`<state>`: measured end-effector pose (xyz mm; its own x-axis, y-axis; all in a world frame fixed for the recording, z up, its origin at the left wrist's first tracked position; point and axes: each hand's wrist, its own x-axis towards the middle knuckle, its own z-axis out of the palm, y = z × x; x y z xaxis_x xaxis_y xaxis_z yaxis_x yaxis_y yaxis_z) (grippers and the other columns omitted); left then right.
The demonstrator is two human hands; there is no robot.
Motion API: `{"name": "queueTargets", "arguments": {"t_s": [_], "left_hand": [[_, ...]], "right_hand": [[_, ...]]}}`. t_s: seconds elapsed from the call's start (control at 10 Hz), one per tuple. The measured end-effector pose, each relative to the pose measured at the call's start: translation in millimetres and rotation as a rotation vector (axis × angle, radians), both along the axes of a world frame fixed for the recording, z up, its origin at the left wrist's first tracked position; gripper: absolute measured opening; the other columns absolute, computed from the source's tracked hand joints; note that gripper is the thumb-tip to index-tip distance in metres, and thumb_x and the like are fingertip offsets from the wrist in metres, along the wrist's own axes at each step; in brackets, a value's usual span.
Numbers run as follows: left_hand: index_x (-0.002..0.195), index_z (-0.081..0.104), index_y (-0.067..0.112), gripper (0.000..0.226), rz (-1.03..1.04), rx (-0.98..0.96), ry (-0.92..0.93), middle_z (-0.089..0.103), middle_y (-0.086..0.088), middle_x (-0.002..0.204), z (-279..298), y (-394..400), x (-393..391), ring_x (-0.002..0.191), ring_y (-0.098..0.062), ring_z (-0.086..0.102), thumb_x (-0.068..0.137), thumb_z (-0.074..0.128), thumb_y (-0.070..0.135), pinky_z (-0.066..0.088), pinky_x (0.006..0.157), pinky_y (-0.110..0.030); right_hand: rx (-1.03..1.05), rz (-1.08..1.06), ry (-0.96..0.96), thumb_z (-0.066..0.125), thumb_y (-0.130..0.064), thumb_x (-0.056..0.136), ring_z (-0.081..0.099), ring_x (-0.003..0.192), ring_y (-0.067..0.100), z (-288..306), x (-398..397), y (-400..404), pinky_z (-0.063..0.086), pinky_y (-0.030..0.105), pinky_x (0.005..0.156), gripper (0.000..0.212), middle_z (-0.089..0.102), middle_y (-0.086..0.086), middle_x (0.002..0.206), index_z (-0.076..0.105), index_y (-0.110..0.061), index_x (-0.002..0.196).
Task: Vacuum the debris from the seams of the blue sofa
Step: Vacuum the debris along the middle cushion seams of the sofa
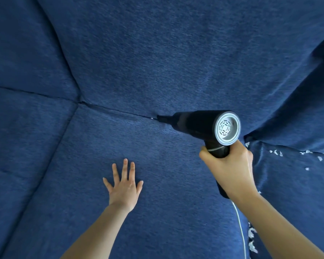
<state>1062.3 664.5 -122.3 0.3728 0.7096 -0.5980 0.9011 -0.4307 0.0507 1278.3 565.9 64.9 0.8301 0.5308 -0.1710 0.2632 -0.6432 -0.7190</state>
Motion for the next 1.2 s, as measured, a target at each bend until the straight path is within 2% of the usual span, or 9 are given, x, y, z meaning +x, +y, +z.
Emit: {"name": "queueTargets", "arguments": {"t_s": [0.3,0.5,0.6,0.7,0.8,0.9,1.0,1.1,1.2], "left_hand": [[0.151,-0.020,0.025,0.071,0.002,0.007,0.042,-0.031,0.006,0.157,-1,-2,-3,0.144,-0.030,-0.028,0.098,0.013,0.059,0.003,0.116,-0.063],[0.153,-0.012,0.024,0.073,0.005,0.018,0.011,-0.024,0.006,0.159,-1,-3,-7,0.144,-0.028,-0.028,0.094,0.008,0.062,0.002,0.117,-0.061],[0.154,-0.010,0.024,0.084,-0.002,0.031,-0.001,-0.020,0.006,0.160,-1,-5,-9,0.144,-0.028,-0.028,0.080,-0.011,0.065,0.000,0.117,-0.060],[0.154,-0.009,0.024,0.120,-0.012,0.066,-0.010,-0.018,0.005,0.161,-3,-6,-13,0.143,-0.029,-0.029,0.050,-0.051,0.067,-0.002,0.115,-0.060],[0.155,0.001,0.022,0.123,0.008,0.082,-0.022,-0.007,0.004,0.163,-12,-7,-17,0.145,-0.029,-0.023,0.053,-0.052,0.066,0.002,0.115,-0.062],[0.148,0.036,0.019,0.099,0.019,0.065,0.001,0.029,0.000,0.157,-13,-8,-20,0.147,-0.030,0.003,0.084,-0.025,0.065,0.026,0.107,-0.066],[0.135,0.055,0.015,0.085,0.026,0.093,-0.046,0.049,-0.003,0.145,-16,-7,-24,0.139,-0.034,0.026,0.095,-0.005,0.060,0.042,0.095,-0.066],[0.135,0.053,0.014,0.081,0.021,0.154,-0.102,0.047,-0.005,0.145,-13,-7,-23,0.137,-0.036,0.031,0.096,-0.001,0.060,0.042,0.094,-0.066],[0.133,0.050,0.014,0.062,-0.014,0.205,-0.152,0.044,-0.005,0.145,-10,-5,-17,0.137,-0.038,0.030,0.092,0.039,0.059,0.041,0.096,-0.067]], "right_hand": [[-0.101,0.266,-0.108,0.074,-0.036,0.073,0.060,0.077,0.030,6,27,23,0.044,0.034,0.067,0.031,0.056,-0.007,0.062,0.045,-0.024,0.075],[-0.130,0.347,-0.191,0.072,-0.041,0.075,0.063,0.081,0.034,9,22,34,0.053,0.042,0.074,0.029,0.066,0.001,0.072,0.047,-0.032,0.086],[-0.118,0.388,-0.236,0.073,-0.042,0.075,0.063,0.080,0.035,10,22,37,0.053,0.044,0.075,0.030,0.066,0.003,0.072,0.046,-0.031,0.085],[-0.110,0.377,-0.250,0.074,-0.041,0.074,0.062,0.079,0.035,13,22,40,0.052,0.044,0.074,0.030,0.065,0.002,0.071,0.048,-0.029,0.085],[-0.127,0.409,-0.284,0.072,-0.041,0.075,0.062,0.077,0.034,8,19,48,0.050,0.040,0.070,0.031,0.065,0.002,0.070,0.044,-0.031,0.085],[-0.160,0.457,-0.295,0.071,-0.042,0.076,0.063,0.079,0.035,0,13,57,0.046,0.038,0.069,0.033,0.067,0.003,0.071,0.041,-0.032,0.086],[-0.163,0.427,-0.288,0.071,-0.043,0.076,0.064,0.080,0.036,2,12,55,0.051,0.041,0.072,0.031,0.068,0.004,0.074,0.045,-0.030,0.087],[-0.163,0.381,-0.287,0.072,-0.043,0.072,0.064,0.079,0.037,10,18,40,0.053,0.046,0.074,0.031,0.068,0.006,0.072,0.049,-0.028,0.086],[-0.188,0.332,-0.272,0.075,-0.041,0.070,0.064,0.076,0.038,16,25,24,0.054,0.048,0.072,0.031,0.067,0.006,0.069,0.049,-0.028,0.082]]}}
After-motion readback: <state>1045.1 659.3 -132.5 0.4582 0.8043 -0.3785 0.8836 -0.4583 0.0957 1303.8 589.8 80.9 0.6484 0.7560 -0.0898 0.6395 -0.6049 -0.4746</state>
